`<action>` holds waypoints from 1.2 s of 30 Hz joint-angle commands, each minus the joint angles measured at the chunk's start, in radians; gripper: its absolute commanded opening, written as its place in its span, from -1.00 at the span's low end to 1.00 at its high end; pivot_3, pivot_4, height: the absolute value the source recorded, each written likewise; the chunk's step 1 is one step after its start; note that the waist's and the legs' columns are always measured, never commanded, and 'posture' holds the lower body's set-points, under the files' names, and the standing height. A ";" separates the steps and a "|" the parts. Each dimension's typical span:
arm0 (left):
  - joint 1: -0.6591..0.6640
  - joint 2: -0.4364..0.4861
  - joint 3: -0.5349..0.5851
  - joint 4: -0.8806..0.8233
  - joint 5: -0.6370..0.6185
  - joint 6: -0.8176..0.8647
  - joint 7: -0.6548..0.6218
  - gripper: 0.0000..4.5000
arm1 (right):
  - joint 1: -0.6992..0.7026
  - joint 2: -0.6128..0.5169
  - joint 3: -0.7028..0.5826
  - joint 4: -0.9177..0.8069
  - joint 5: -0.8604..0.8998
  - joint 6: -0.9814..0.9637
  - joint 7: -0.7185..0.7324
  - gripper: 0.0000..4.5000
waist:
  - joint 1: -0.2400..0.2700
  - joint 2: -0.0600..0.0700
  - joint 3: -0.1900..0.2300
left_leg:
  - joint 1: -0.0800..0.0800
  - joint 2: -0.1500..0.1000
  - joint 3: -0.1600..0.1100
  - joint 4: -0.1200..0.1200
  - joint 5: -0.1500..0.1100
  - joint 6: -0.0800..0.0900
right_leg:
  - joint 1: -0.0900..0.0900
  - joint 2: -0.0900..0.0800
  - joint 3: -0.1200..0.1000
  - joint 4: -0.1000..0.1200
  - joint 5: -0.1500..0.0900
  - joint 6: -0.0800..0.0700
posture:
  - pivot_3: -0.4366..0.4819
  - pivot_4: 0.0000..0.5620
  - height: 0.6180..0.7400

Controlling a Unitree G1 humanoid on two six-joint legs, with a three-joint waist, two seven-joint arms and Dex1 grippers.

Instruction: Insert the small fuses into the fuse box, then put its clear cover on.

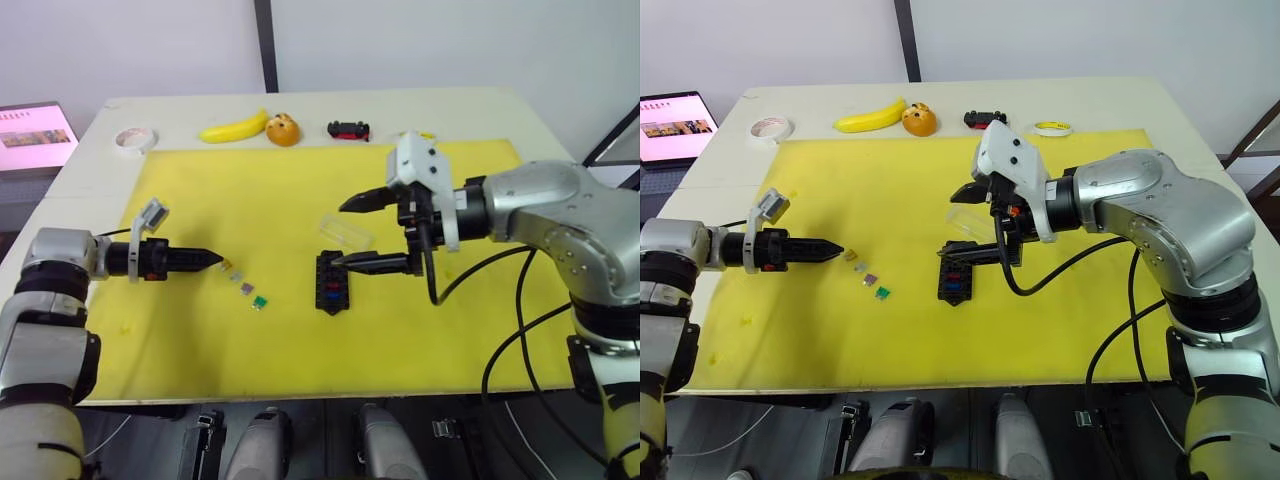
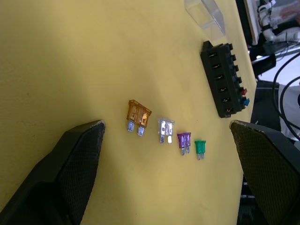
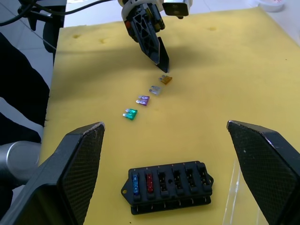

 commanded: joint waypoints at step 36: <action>-0.052 -0.113 -0.023 0.057 0.028 -0.024 -0.006 0.75 | 0.002 -0.017 0.003 -0.045 0.018 -0.011 -0.040 1.00 | 0.012 0.000 0.000 | -0.001 -0.002 -0.001 0.009 -0.002 0.004 | 0.005 -0.003 -0.001 0.001 0.000 0.000 | -0.05 -0.47 1.00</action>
